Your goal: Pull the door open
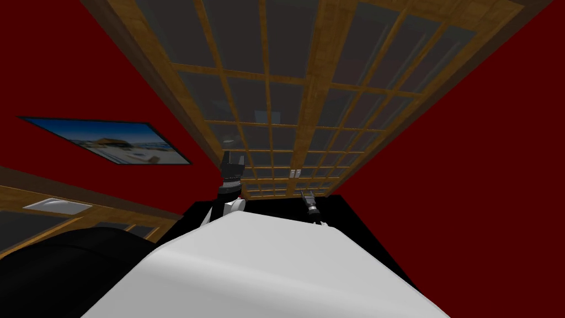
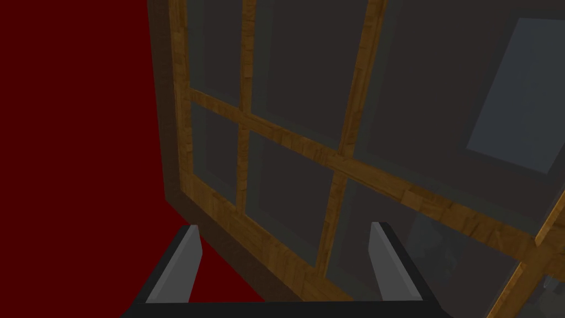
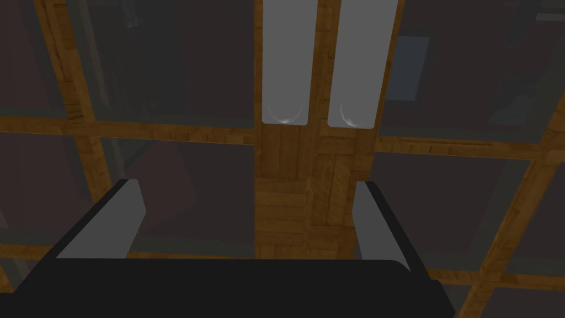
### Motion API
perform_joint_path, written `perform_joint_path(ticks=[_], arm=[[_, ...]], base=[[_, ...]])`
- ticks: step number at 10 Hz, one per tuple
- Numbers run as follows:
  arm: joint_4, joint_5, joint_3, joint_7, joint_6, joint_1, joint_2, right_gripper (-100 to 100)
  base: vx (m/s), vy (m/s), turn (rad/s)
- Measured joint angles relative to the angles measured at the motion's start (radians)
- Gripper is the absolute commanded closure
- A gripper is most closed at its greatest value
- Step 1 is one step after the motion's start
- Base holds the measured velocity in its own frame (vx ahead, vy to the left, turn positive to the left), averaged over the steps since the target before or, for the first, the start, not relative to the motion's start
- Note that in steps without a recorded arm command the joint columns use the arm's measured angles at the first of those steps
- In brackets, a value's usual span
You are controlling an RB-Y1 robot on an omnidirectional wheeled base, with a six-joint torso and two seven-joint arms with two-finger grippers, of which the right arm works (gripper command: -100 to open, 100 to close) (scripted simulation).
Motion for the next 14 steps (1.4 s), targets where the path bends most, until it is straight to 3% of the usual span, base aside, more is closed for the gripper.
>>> perform_joint_path(ticks=[1, 2, 3, 5, 6, 7, 9, 10, 11, 14], arm=[[0.046, -0.015, -0.013, 0.017, -0.008, -0.008, -0.019, -100], [0.059, -0.022, -0.017, 0.026, -0.009, -0.005, -0.029, -100], [0.044, -0.021, -0.015, 0.025, -0.003, 0.01, -0.027, -100], [0.042, -0.037, -0.019, 0.033, 0.014, 0.04, -0.043, -100], [0.069, -0.053, -0.028, 0.05, 0.011, 0.053, -0.053, -100], [0.054, -0.063, -0.028, 0.052, 0.019, 0.087, -0.066, -100], [0.106, -0.091, -0.044, 0.077, 0.022, 0.085, -0.084, -100], [0.107, -0.105, -0.048, 0.094, 0.029, 0.108, -0.083, -100], [0.057, -0.113, -0.041, 0.088, 0.059, 0.152, -0.086, -100], [0.125, -0.132, -0.057, 0.11, 0.04, 0.129, -0.101, -100]], base=[[-0.135, 0.013, 0.008], [-0.063, 0.012, -0.001], [-0.082, 0.012, 0.023], [-0.146, 0.022, 0.032], [-0.184, 0.025, 0.044], [-0.136, 0.025, 0.008], [-0.134, 0.003, 0.055], [-0.148, 0.015, 0.058], [-0.097, 0.012, 0.014], [-0.026, 0.001, 0.025]])
